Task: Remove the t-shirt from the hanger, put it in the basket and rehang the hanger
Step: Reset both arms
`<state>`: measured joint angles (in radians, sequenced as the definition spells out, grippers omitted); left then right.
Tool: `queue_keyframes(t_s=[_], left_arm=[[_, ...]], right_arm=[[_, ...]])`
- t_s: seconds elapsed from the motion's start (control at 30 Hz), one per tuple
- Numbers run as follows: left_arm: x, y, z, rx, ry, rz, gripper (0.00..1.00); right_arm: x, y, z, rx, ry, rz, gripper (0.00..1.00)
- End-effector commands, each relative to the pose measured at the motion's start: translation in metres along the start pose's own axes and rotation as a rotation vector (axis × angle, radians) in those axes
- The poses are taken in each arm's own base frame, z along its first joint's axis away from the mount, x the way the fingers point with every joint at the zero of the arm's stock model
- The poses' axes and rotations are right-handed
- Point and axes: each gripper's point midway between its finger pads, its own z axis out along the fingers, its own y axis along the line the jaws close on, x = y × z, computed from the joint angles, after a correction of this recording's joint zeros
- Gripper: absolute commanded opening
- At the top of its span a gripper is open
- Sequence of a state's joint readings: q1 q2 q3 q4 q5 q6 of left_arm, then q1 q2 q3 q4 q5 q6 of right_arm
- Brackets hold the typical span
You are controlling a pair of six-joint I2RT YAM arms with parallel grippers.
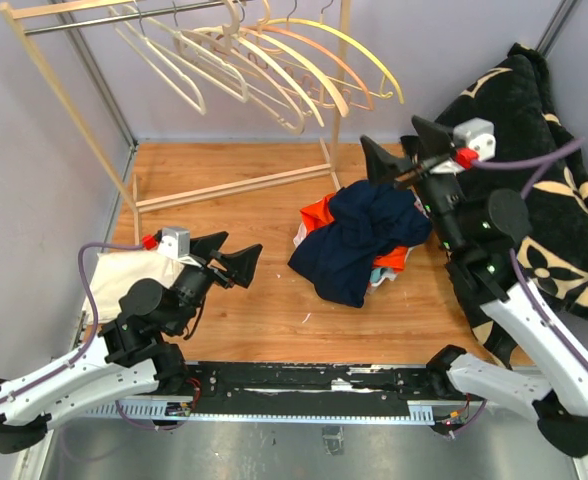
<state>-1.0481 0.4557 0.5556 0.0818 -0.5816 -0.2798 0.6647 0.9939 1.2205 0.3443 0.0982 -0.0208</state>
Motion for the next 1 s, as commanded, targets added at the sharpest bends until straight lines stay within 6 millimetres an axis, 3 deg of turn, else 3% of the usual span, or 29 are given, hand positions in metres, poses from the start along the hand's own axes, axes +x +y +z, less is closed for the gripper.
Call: queue_keyframes(t_s=[0.0,0.17,0.4,0.63,0.83,0.97], left_arm=[[-0.024,-0.008,0.000,0.023,-0.072,-0.027,1.00],[-0.022,-0.012,0.005,0.027,-0.064,-0.013,1.00],[-0.006,-0.014,0.008,0.046,-0.053,-0.043,1.00],[0.022,-0.006,0.003,0.058,-0.047,-0.095,1.00],[0.022,-0.004,-0.003,0.075,-0.070,-0.129,1.00],[0.022,-0.001,-0.007,0.080,-0.087,-0.151,1.00]], right_arm=[[0.028,-0.031,-0.055,0.122,0.136,-0.043,0.98],[0.053,-0.053,-0.125,0.215,0.210,-0.035,0.98],[0.093,-0.065,-0.194,0.290,0.300,0.035,0.98],[0.122,-0.060,-0.234,0.300,0.349,0.153,0.98],[0.122,-0.062,-0.257,0.309,0.359,0.178,0.98],[0.112,-0.064,-0.267,0.295,0.353,0.152,0.98]])
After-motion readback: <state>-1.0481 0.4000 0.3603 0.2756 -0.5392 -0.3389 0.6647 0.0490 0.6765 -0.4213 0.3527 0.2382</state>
